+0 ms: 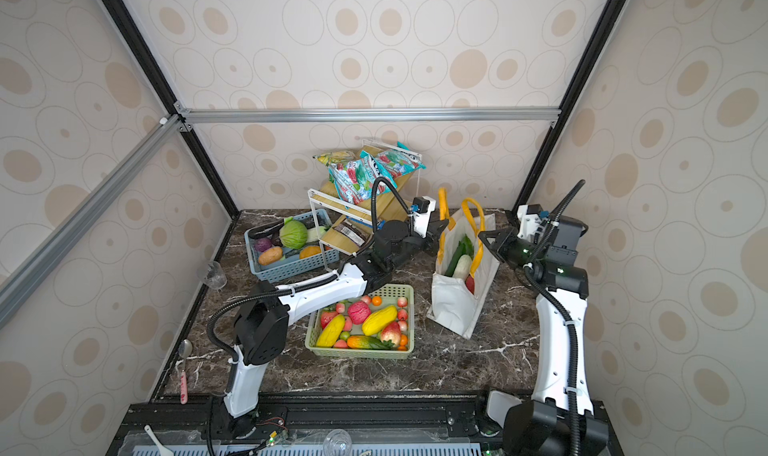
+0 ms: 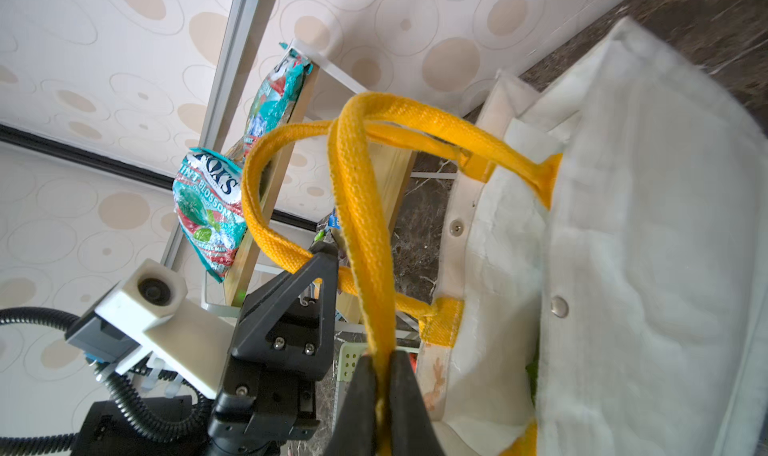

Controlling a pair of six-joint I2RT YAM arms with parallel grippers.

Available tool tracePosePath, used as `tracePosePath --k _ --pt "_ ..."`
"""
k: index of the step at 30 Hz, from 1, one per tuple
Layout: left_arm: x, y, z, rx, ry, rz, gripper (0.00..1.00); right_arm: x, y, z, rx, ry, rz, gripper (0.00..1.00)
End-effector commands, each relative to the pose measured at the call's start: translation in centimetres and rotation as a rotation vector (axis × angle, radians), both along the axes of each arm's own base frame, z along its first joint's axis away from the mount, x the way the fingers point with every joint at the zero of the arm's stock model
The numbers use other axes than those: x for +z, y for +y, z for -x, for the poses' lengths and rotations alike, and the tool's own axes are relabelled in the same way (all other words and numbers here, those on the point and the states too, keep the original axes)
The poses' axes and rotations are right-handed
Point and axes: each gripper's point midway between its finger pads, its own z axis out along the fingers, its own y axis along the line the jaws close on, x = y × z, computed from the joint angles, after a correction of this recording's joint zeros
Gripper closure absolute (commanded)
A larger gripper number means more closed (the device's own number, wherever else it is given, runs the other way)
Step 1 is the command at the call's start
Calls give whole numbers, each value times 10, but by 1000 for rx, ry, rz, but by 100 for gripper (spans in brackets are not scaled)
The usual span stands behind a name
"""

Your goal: Place the food into the grocery bag and tie it

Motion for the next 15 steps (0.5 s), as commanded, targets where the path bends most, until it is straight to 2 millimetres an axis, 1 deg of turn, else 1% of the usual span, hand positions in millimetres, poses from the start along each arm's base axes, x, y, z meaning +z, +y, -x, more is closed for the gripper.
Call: tracePosePath --k 1,4,8,10,12,15 --pt "62 -5 31 -66 -139 21 97 8 18 2 76 -45 -27 92" --pt "66 -12 45 -95 -162 -16 98 7 28 2 133 -54 -29 92" --pt "60 -21 55 -162 -163 -70 96 5 37 3 188 -77 -30 92" --pt "54 -23 57 -179 -166 -101 92 5 41 3 222 -100 -40 92" --pt "43 -23 59 -191 -155 -158 87 4 46 3 260 -118 -53 91" --pt "39 -15 55 -150 -157 -205 78 -8 45 0 268 -88 -34 91"
